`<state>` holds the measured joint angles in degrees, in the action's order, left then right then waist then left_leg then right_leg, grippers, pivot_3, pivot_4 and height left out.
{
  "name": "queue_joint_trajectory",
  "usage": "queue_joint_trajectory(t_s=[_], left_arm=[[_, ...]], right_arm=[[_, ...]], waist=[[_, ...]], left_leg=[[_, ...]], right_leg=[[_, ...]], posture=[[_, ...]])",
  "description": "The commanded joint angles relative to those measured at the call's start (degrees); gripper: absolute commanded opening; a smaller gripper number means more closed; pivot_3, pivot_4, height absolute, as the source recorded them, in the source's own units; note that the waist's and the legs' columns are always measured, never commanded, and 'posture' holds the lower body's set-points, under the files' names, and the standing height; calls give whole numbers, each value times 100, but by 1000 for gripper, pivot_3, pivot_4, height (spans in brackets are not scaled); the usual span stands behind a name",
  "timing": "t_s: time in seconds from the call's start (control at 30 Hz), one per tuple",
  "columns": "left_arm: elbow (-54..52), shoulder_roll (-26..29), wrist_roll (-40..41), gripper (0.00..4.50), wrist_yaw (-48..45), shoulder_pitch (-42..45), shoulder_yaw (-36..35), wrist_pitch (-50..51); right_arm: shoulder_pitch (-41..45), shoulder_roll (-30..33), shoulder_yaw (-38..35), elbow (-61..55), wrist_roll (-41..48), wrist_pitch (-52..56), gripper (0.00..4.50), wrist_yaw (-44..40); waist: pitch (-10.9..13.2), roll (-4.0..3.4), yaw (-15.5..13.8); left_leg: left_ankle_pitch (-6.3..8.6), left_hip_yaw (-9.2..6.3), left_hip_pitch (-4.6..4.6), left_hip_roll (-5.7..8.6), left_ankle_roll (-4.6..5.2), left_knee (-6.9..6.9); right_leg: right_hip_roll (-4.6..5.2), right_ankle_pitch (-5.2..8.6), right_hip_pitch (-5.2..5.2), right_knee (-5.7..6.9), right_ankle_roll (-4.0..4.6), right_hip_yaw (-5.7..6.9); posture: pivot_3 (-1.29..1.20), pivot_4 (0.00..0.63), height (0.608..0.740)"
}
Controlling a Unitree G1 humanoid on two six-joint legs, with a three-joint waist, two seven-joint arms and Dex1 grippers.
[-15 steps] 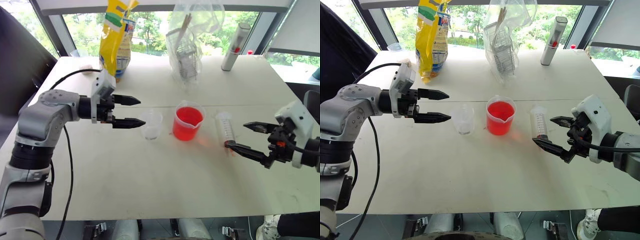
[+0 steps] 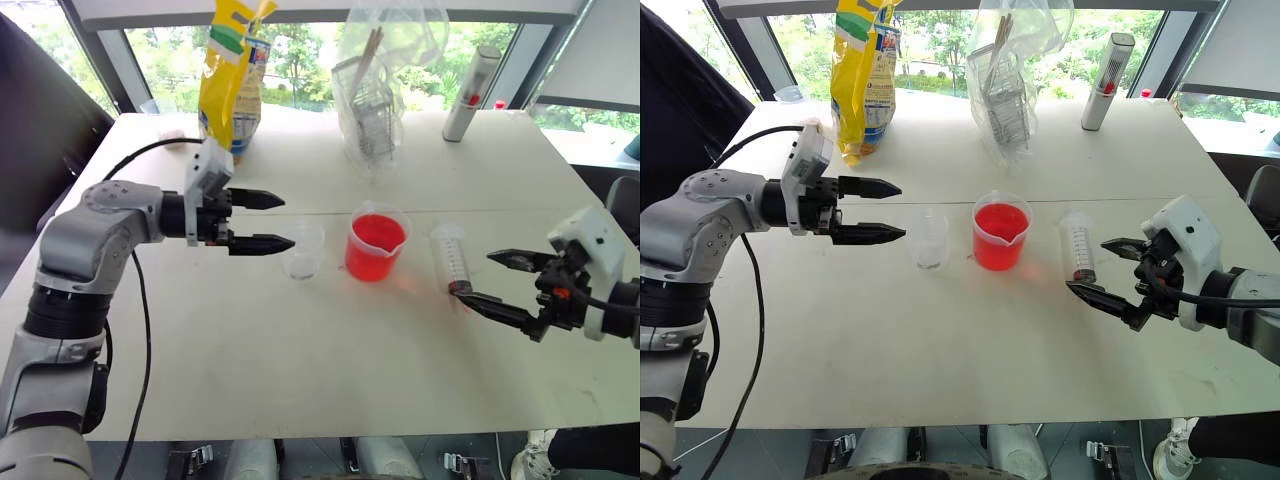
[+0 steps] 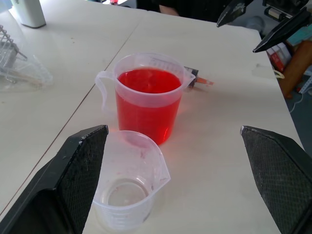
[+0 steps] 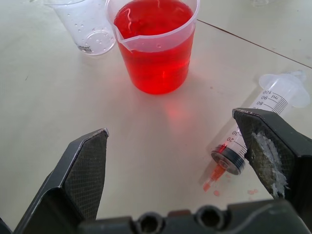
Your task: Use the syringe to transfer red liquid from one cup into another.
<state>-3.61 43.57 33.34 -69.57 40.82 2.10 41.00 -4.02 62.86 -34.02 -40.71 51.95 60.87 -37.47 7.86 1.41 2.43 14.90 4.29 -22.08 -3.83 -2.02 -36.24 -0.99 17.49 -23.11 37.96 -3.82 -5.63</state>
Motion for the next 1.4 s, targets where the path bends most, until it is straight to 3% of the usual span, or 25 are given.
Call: queue_joint_trajectory(t_s=[0.03,0.33,0.5,0.63,0.73,0.93,1.13,1.4], left_arm=[[-202,44,134,4500,29,13,-230,-11],[-113,44,109,4500,12,81,-201,-27],[-51,9,50,4500,-12,112,-156,-122],[79,-97,-11,4500,-34,200,-97,-236],[182,-207,-98,4500,-42,241,-36,-373],[132,-337,-144,4500,30,119,-42,-517],[-142,-333,-87,4500,207,-160,-150,-475],[-539,-281,22,4500,475,-506,-340,-358]], right_arm=[[3,-3,-157,-10,-69,-78,4468,-41],[235,113,-71,17,153,301,4468,164],[1068,339,440,559,404,1192,4468,648],[2679,349,1529,1681,250,2203,4468,1060],[4057,-7,2509,2910,-98,3009,4468,1258],[5942,-677,4280,5729,-718,3163,4468,1306],[6785,-1239,5353,7084,-1729,2781,4468,650],[7275,-2062,6404,8638,-3043,1707,4468,-396]], waist=[[0,0,0],[0,0,1],[0,0,12],[1,-2,23],[0,-2,19],[1,-6,11],[0,-7,7],[-1,-7,18]], left_leg=[[0,0,0,0,0,0],[0,0,0,0,0,0],[0,0,4,-1,0,1],[0,1,11,-1,0,3],[0,5,12,-1,1,7],[1,19,-4,0,2,11],[4,18,-32,-1,7,9],[4,18,-23,0,8,0]], right_leg=[[0,0,0,0,0,0],[0,0,0,0,0,0],[0,0,0,0,1,-2],[1,0,0,2,2,-11],[1,1,-6,0,5,-19],[0,1,-32,1,6,-31],[0,0,-57,1,5,-30],[-3,-2,-50,12,4,-18]], posture=[[0,150,739],[0,150,739],[0,150,739],[0,150,739],[0,150,739],[0,150,739],[0,150,739],[0,150,739]])
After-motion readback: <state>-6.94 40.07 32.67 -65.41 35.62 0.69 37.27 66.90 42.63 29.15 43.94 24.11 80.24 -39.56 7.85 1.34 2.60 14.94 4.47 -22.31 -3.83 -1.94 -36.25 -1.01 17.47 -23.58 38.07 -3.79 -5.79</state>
